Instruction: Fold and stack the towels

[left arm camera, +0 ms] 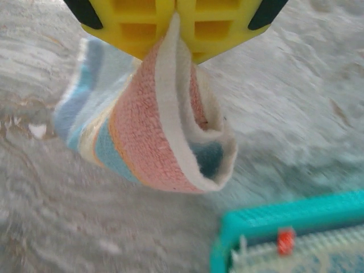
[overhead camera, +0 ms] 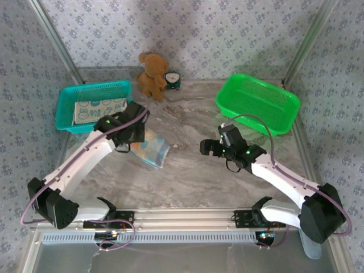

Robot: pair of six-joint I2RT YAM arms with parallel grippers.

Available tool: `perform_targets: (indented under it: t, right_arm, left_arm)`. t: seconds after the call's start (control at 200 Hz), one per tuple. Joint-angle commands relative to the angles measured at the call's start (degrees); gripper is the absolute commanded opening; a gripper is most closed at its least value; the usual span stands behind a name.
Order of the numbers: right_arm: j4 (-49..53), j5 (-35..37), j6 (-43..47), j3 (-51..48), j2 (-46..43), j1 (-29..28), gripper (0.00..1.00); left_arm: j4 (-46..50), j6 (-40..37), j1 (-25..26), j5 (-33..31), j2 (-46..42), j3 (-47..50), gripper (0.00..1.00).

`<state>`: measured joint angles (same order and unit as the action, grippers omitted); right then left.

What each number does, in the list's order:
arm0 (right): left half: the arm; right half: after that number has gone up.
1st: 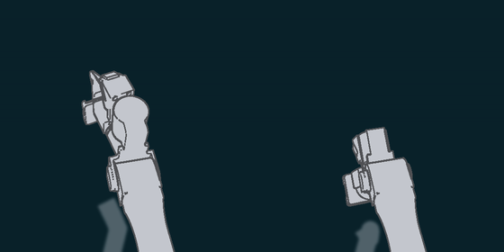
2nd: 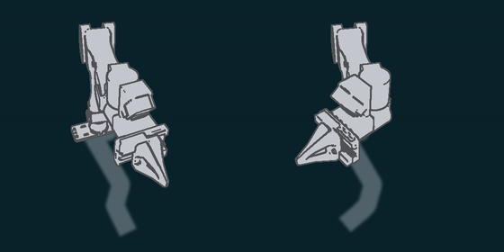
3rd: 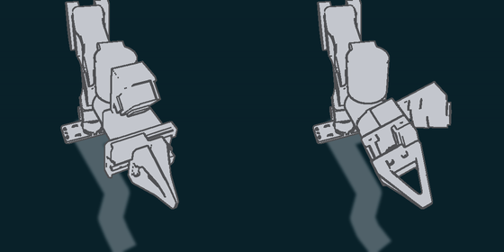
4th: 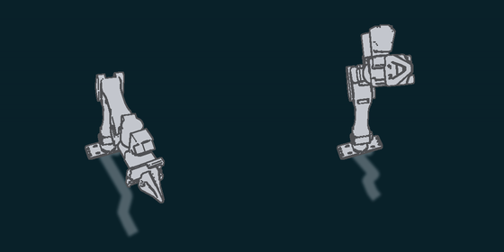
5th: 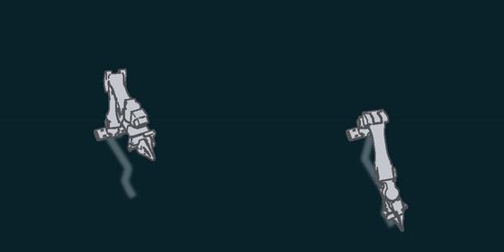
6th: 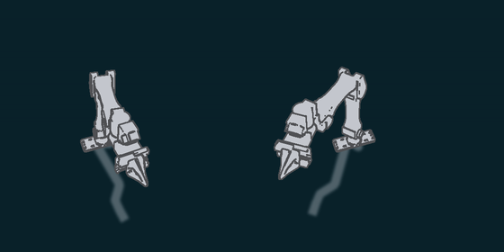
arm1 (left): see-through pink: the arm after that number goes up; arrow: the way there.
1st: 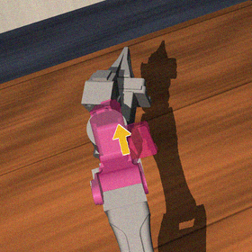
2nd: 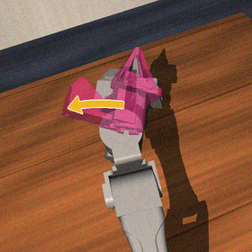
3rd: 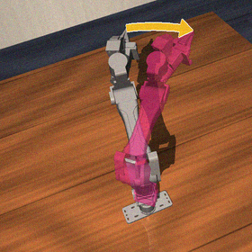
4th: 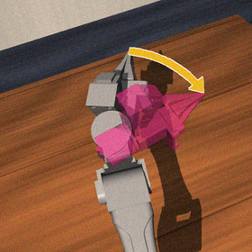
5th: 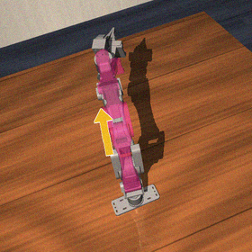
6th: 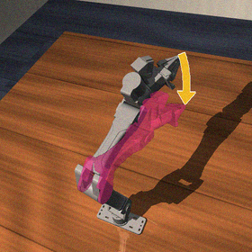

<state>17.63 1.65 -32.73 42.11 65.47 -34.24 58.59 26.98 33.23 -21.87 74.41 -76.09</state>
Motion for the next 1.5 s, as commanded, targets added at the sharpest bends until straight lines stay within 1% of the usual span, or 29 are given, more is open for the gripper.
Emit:
perform_targets:
  t: [0.0,0.16,0.275,0.355,0.51,0.605,0.73,0.974,1.124,1.314,1.494]
  right_arm:
    - [1.41,-0.06,0.83,2.68,-0.51,0.62,1.0]
    - [5.11,-2.17,2.98,7.18,2.37,1.79,1.0]
    - [7.21,-2.25,4.01,10.17,3.76,2.14,1.0]
    - [8.06,-2.28,4.59,11.31,4.41,2.61,1.0]
    - [9.93,-2.17,4.79,12.95,6.68,4.11,1.0]
    - [10.84,-3.4,4.57,13.58,8.54,5.35,1.0]
    - [11.66,-3.69,4.27,14.92,10.39,5.73,1.0]
    - [12.61,-3.22,4.08,16.66,12.55,6.32,1.0]
    - [12.45,-3.58,3.9,17.02,13.7,6.67,1.0]
    - [12.07,-4.44,3.75,17.99,15.55,6.85,1.0]
    - [11.36,-4.97,3.4,19.02,17.47,6.82,1.0]
  left_arm:
    - [7.1,-9.7,-2.66,-4.28,-0.12,-7.76,0.0]
    - [8.5,-14.82,-8.53,-3.6,3.6,-17.04,0.0]
    - [7.95,-16.12,-12.39,-1.49,6.87,-22.44,0.0]
    - [7.51,-16.6,-13.71,1.04,9.6,-26.83,0.0]
    - [6.99,-14.57,-14.47,5.71,16.05,-35.31,0.0]
    - [7.98,-12.01,-15.66,8.32,21.92,-43.68,0.0]
    - [10.92,-9.59,-16.93,6.72,30.67,-54.51,0.0]
    - [18.74,-6.57,-20.64,7.93,45.81,-74.74,0.0]
    - [19.02,-5.68,-22.57,8.08,47.6,-75.22,0.0]
    - [19.63,-6.13,-24.81,6.34,48.02,-74.84,0.0]
    - [19.46,-7.03,-27.78,6.73,48.07,-74.76,0.0]
